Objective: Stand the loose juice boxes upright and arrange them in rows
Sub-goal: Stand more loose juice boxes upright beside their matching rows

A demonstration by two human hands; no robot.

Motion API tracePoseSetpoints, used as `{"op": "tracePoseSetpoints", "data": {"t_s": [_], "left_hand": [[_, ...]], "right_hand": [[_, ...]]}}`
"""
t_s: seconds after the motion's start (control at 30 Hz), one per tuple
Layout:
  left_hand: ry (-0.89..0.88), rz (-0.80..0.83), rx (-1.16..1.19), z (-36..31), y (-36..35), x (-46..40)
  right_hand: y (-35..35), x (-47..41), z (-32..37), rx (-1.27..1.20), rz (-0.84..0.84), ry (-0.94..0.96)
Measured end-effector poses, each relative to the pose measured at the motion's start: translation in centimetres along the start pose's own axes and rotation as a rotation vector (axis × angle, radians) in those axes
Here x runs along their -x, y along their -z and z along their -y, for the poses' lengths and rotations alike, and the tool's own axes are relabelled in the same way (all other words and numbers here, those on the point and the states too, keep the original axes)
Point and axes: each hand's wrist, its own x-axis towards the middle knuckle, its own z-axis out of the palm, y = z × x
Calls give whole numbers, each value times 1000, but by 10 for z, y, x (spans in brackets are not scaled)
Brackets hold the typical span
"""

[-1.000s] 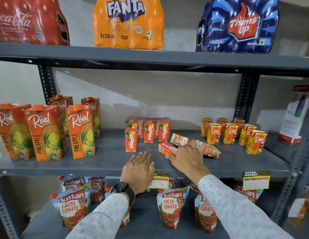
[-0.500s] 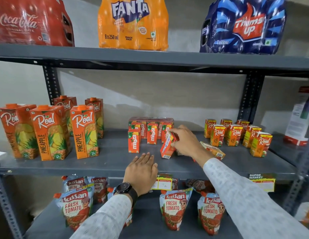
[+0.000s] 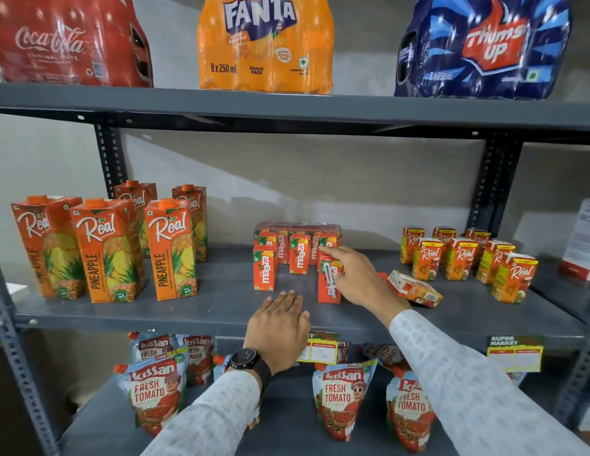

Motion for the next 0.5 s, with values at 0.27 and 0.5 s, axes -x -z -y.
{"op": "tracePoseSetpoints", "data": {"t_s": [0.27,0.5], "left_hand": [[0,4,-1,0,0,1],[5,13,2,0,-3,0]], "right_hand": [[21,-16,17,151,-242,-82],[29,-31,35,225,-56,-167]]}}
